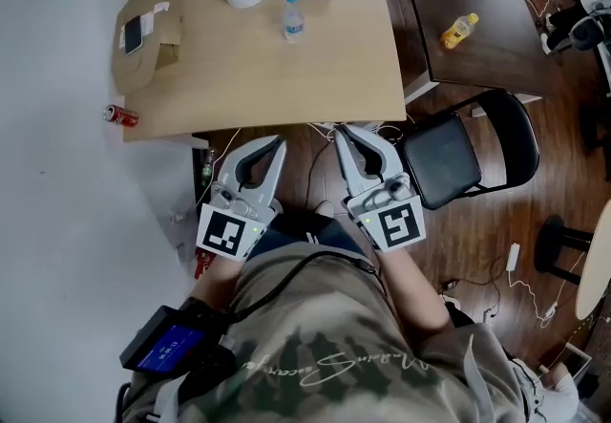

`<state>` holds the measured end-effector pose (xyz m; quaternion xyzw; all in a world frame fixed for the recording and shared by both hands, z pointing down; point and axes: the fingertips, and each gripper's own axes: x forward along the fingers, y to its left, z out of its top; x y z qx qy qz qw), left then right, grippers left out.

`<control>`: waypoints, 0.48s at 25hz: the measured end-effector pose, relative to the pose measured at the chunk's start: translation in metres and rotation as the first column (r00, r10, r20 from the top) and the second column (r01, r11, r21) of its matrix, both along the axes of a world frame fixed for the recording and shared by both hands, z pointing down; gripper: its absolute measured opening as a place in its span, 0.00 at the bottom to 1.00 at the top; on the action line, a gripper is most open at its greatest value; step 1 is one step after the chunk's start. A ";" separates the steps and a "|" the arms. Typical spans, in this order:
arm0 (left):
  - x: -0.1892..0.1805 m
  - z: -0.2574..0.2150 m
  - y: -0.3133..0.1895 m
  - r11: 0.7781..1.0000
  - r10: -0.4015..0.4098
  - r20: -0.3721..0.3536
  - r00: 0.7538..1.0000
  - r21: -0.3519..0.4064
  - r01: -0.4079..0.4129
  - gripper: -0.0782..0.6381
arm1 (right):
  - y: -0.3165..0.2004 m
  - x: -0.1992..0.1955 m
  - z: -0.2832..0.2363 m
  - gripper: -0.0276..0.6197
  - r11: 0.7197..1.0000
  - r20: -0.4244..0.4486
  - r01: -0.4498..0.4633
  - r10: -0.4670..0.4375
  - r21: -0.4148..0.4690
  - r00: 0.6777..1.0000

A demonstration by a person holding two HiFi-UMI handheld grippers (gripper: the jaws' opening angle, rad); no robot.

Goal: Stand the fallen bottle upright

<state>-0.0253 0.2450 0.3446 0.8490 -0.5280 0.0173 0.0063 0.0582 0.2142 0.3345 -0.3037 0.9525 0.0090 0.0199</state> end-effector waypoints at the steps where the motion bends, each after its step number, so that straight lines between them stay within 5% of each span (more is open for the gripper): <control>1: -0.001 0.000 0.003 1.000 0.003 -0.015 1.000 -0.006 -0.003 0.11 | 0.002 -0.005 -0.001 0.05 1.000 -0.003 0.004 -0.004 0.001 1.000; 8: -0.012 -0.009 0.013 1.000 0.019 0.032 0.999 0.009 -0.019 0.11 | 0.005 -0.036 -0.007 0.05 1.000 -0.051 0.004 -0.003 0.030 0.999; 12: -0.030 -0.010 0.012 1.000 -0.011 -0.011 1.000 0.000 0.011 0.11 | 0.004 -0.047 -0.007 0.05 0.999 -0.061 0.012 -0.010 0.035 0.998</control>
